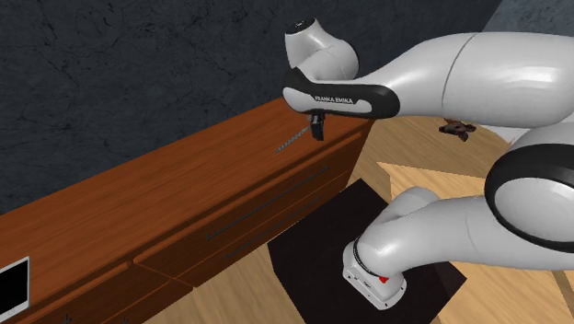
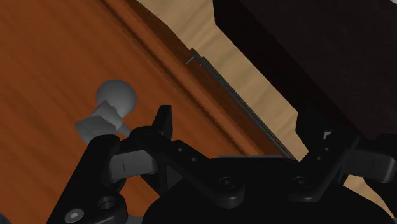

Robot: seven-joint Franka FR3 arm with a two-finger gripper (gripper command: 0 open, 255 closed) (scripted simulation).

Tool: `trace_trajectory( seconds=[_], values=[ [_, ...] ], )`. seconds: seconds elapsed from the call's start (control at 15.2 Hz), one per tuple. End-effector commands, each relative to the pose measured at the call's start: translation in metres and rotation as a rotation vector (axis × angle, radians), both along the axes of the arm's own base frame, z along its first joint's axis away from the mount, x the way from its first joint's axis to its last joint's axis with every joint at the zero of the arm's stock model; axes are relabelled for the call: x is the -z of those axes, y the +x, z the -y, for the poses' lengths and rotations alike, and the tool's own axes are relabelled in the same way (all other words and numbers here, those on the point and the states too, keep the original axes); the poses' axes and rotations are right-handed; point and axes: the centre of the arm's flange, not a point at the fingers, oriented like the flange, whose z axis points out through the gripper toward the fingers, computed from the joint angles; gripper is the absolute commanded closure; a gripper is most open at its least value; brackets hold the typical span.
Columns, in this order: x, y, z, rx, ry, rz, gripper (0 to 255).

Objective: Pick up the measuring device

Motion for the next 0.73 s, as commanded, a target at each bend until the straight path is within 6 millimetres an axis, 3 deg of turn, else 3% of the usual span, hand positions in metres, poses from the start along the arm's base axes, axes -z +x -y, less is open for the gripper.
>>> trace_trajectory(
  seconds=[0.0, 0.66],
  values=[
    [0.016, 0.020, -0.002, -0.128, -0.007, -0.016, 0],
    [0.103, 0.103, -0.025, -0.723, -0.039, -0.094, 0]
  ],
)
